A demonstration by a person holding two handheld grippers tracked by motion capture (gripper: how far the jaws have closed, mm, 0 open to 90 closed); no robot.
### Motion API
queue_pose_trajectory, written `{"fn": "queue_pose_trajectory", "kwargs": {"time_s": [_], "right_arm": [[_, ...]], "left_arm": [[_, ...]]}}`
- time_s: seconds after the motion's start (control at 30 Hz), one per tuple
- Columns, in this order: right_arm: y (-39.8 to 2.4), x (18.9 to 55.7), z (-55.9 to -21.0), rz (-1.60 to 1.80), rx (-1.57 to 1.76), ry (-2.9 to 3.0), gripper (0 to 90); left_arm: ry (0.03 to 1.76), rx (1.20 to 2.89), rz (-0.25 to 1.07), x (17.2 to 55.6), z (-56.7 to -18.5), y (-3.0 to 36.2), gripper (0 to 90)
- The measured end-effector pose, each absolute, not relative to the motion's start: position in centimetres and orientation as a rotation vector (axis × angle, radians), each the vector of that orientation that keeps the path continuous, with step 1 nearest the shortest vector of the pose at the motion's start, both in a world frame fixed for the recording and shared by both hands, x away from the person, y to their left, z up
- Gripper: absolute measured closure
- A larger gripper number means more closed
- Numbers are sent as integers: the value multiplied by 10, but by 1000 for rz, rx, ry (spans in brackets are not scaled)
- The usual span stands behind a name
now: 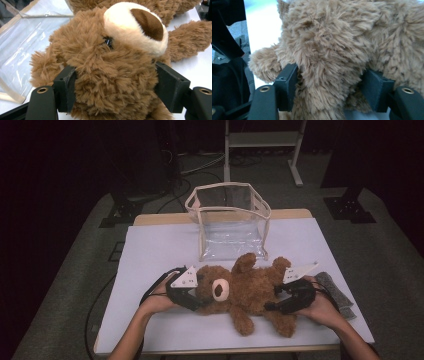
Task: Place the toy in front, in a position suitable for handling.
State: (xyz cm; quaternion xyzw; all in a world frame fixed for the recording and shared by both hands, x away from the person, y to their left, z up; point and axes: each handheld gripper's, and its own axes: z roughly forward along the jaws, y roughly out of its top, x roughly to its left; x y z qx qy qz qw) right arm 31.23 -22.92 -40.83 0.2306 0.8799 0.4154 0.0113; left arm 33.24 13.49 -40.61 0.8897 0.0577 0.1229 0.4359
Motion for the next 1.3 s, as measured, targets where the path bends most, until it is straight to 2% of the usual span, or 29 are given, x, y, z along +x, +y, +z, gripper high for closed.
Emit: {"fn": "queue_pose_trajectory", "kwargs": {"time_s": [0.1,0.3,0.57,0.73,1.07,1.3], "right_arm": [[-227,313,-407,1311,711,2746,369],[-215,315,-405,1374,698,2776,388],[-213,314,-406,1336,680,2795,346],[-243,305,-402,1338,744,2736,296],[-318,300,-402,1224,978,2555,316],[-341,309,-418,1112,1081,2500,333]], "left_arm": [[149,2234,295,332,-403,139,307],[171,2257,286,326,-394,152,308],[204,2250,305,320,-396,161,264],[204,2256,311,317,-396,159,254],[204,2245,321,314,-398,161,247],[203,2241,319,314,-399,161,246]]}}
